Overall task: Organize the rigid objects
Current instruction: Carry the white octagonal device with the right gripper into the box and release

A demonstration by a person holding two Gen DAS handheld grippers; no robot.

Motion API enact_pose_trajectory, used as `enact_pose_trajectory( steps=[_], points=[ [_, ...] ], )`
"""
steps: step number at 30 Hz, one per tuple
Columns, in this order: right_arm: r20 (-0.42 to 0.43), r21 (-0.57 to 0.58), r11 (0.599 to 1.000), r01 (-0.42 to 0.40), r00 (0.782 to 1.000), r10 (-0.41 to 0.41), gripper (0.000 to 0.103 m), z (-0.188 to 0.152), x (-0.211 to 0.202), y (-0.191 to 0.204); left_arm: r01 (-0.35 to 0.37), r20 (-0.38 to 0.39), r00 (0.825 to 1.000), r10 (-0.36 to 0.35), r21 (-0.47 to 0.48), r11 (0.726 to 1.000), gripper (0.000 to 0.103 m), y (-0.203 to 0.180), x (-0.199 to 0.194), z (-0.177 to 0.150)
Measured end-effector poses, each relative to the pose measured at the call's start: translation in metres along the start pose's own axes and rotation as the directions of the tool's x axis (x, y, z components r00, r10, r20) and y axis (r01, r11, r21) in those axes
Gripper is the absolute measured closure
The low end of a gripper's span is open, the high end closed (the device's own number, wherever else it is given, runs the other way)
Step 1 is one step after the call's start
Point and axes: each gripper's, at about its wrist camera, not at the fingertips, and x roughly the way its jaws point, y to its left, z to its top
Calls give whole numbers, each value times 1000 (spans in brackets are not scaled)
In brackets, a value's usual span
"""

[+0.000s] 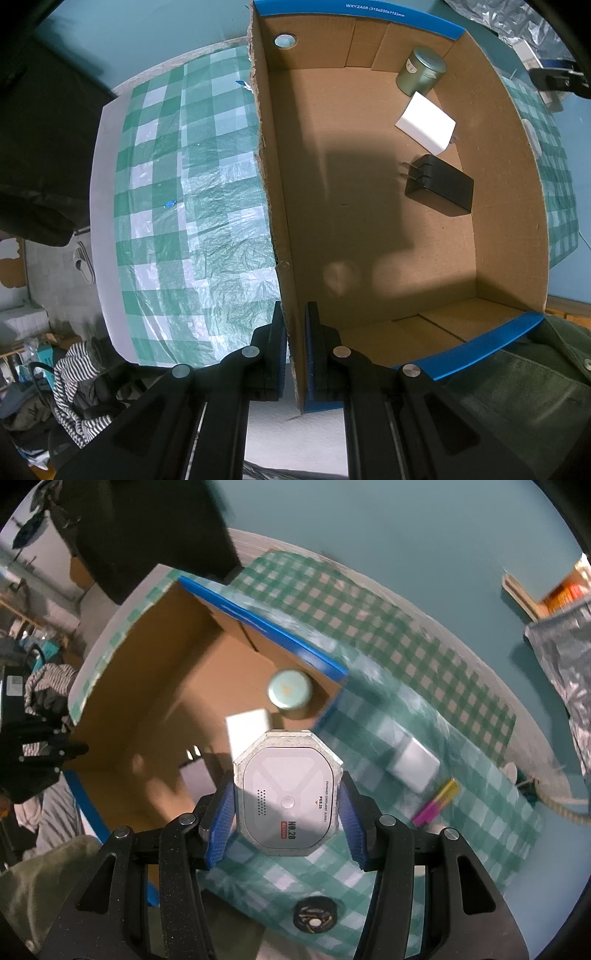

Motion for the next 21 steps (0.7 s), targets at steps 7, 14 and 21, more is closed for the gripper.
enact_pose_trajectory(
  steps=[7, 14, 21],
  points=[
    [-14, -68, 998, -5, 1000, 4, 50, 16, 13, 32, -1, 0, 1000, 1, 5, 1000, 95, 1, -1, 2],
    [-44, -102, 995, -7, 999, 2, 50, 23, 34, 53, 1, 2, 1000, -1, 3, 1000, 95, 1, -1, 2],
    [-85, -129, 992, 9, 996, -20, 50, 23, 57, 66, 3, 3, 1000, -3, 2, 1000, 95, 2, -1, 3]
  ],
)
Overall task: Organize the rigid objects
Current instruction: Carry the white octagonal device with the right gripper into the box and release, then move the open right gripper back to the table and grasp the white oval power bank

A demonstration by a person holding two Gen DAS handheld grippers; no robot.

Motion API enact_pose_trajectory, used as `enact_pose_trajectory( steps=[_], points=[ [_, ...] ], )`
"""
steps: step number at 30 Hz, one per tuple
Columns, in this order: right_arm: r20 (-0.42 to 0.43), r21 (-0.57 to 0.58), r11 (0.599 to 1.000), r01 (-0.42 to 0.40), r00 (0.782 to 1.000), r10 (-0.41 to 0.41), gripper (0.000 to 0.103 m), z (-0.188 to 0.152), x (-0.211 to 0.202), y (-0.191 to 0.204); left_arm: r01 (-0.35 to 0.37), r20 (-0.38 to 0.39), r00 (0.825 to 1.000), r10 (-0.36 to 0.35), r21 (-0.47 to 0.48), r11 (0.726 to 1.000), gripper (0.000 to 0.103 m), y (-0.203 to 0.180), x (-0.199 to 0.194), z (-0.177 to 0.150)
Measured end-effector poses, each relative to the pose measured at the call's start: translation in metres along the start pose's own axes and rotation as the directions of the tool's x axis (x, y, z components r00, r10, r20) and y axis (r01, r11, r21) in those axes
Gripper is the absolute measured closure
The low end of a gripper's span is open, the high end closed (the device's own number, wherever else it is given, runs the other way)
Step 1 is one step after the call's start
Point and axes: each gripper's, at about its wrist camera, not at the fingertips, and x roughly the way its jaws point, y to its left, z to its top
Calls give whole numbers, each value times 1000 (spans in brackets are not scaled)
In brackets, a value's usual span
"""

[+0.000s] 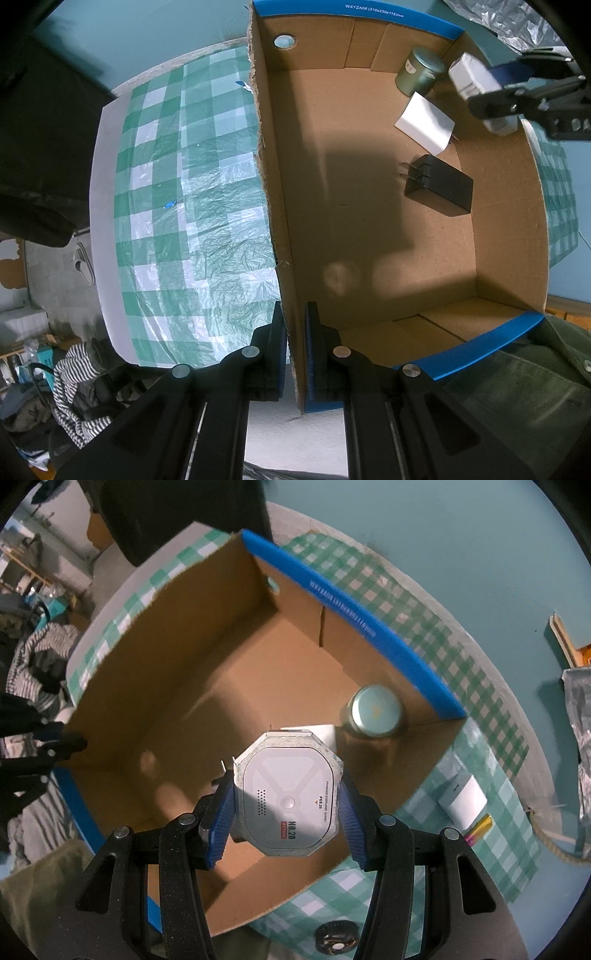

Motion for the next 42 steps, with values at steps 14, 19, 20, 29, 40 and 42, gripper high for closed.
enact_pose_trajectory(
  steps=[14, 19, 20, 29, 40, 42],
  points=[
    [-36, 8, 1000, 22, 999, -22, 50, -5, 15, -2, -2, 1, 1000, 2, 2, 1000, 95, -2, 1, 0],
    [-48, 13, 999, 31, 998, -31, 50, -8, 18, -5, -3, 2, 1000, 3, 3, 1000, 95, -2, 2, -1],
    [-53, 15, 999, 34, 998, -33, 50, -9, 20, -5, -3, 2, 1000, 3, 3, 1000, 95, -2, 2, 0],
    [-33, 16, 999, 47, 998, -47, 50, -13, 18, -5, -2, 2, 1000, 2, 2, 1000, 95, -2, 1, 0],
    [45, 62, 998, 31, 998, -34, 45, -13, -14, -13, -3, 5, 1000, 2, 3, 1000, 95, -1, 0, 0],
    [56, 70, 997, 30, 998, -34, 45, -15, -20, -14, -3, 6, 1000, 3, 4, 1000, 95, -1, -1, -1]
  ],
)
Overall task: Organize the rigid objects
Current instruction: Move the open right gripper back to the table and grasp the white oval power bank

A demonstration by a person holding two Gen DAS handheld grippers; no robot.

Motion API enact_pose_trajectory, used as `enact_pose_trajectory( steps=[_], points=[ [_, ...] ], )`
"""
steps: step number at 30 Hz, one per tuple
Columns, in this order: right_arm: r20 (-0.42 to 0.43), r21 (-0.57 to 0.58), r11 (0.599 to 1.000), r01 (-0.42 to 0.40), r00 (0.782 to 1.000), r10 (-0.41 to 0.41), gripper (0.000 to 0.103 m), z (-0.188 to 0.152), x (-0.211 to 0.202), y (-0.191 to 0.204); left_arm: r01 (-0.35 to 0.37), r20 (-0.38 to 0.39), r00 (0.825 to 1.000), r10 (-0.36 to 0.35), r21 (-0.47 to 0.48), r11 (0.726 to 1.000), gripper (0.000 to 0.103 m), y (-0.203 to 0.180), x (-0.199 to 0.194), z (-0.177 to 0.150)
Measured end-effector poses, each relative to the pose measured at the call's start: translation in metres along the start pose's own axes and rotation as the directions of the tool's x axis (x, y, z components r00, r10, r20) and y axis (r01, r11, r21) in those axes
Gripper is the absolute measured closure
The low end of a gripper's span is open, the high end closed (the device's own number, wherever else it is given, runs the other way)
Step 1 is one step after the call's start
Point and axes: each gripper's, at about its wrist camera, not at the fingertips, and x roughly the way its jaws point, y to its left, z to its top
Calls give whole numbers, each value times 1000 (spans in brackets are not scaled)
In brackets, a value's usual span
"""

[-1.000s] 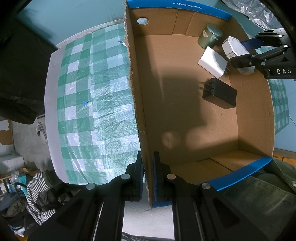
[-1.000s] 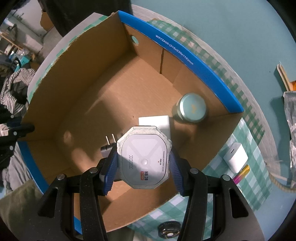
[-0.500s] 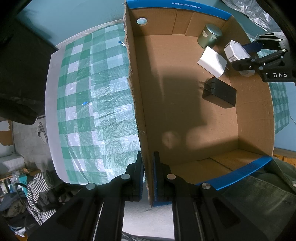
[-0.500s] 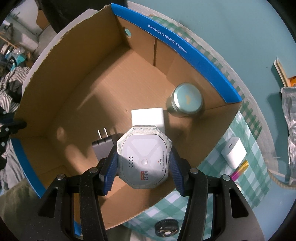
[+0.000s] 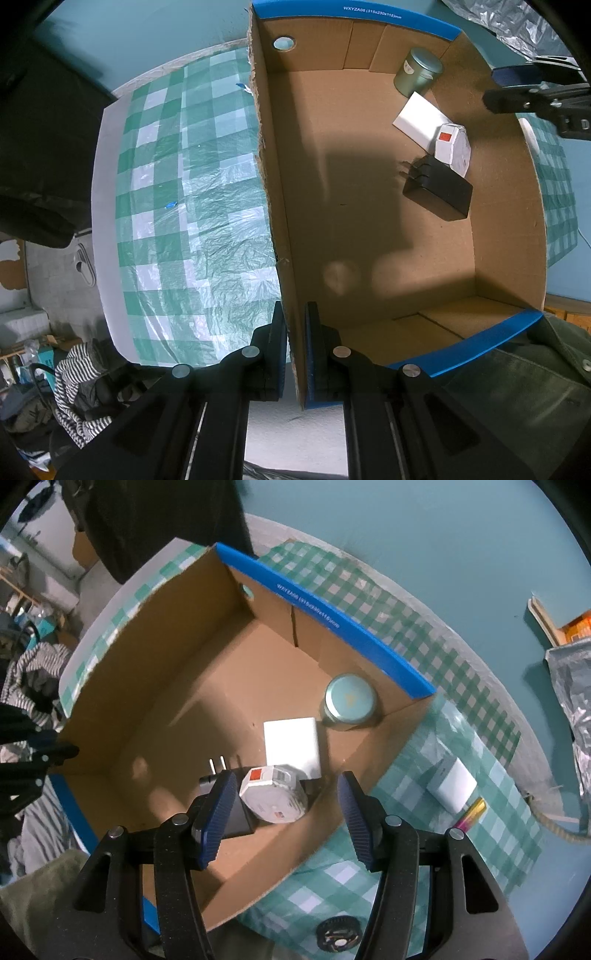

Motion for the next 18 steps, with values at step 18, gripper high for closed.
enact_pose_trajectory(
  steps=[18],
  points=[
    [52, 99, 994, 39, 998, -44, 45, -30, -49, -31, -6, -2, 1000, 6, 14, 1000, 95, -2, 0, -3]
  ],
)
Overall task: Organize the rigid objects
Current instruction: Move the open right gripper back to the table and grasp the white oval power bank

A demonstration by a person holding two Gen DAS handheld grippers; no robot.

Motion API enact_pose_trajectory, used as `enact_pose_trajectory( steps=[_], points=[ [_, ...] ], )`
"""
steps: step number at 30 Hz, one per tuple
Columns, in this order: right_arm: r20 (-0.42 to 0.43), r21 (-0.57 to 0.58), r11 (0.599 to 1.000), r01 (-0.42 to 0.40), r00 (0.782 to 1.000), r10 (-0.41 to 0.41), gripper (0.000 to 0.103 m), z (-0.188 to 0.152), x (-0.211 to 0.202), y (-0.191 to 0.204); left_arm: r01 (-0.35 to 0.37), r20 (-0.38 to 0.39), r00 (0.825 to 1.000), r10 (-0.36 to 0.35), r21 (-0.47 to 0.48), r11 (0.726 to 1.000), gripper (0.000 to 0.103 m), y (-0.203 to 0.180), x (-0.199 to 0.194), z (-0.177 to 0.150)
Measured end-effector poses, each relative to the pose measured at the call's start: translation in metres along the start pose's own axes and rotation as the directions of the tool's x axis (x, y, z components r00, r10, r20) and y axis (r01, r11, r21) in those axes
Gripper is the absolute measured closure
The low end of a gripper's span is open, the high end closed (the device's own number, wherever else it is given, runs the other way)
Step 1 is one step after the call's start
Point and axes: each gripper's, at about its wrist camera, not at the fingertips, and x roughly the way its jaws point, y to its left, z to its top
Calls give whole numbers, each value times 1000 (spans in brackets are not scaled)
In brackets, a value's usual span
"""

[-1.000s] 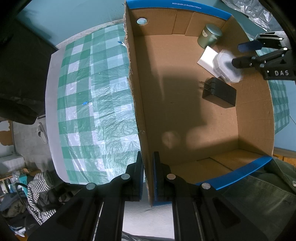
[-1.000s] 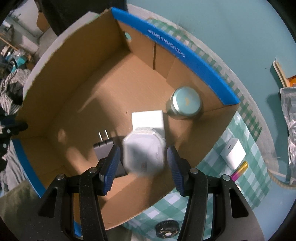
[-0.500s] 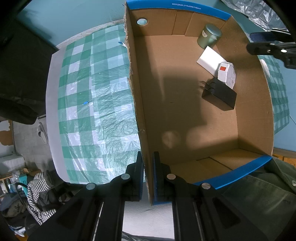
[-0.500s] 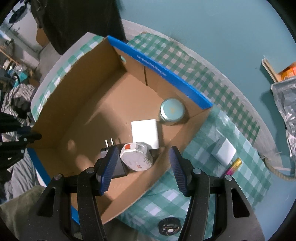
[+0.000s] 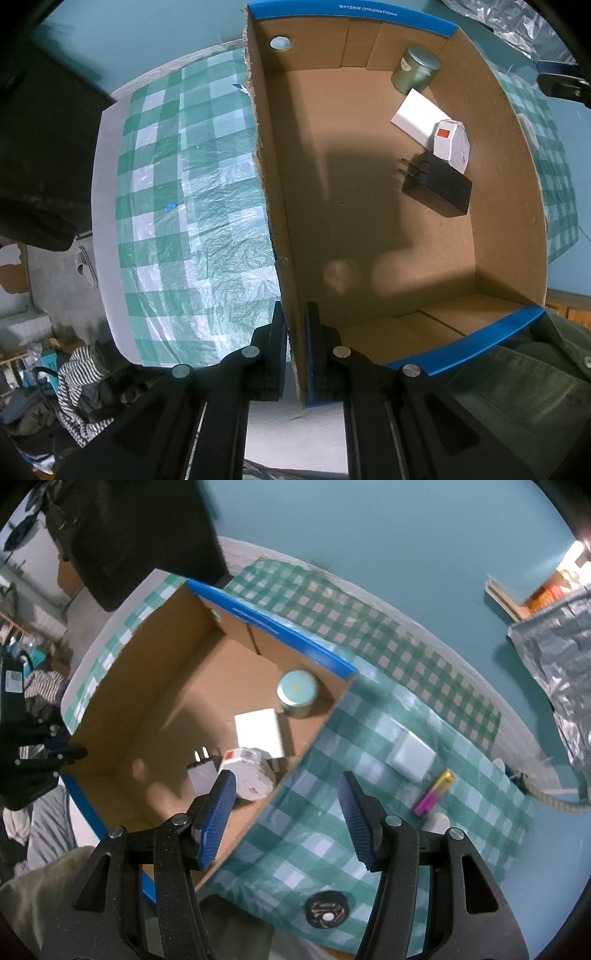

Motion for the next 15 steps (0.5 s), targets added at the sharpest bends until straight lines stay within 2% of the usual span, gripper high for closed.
enact_pose_trajectory(
  steps=[15],
  points=[
    [-9, 148, 989, 27, 1000, -26, 45, -36, -10, -59, -6, -6, 1000, 6, 12, 1000, 95, -1, -1, 0]
  ],
)
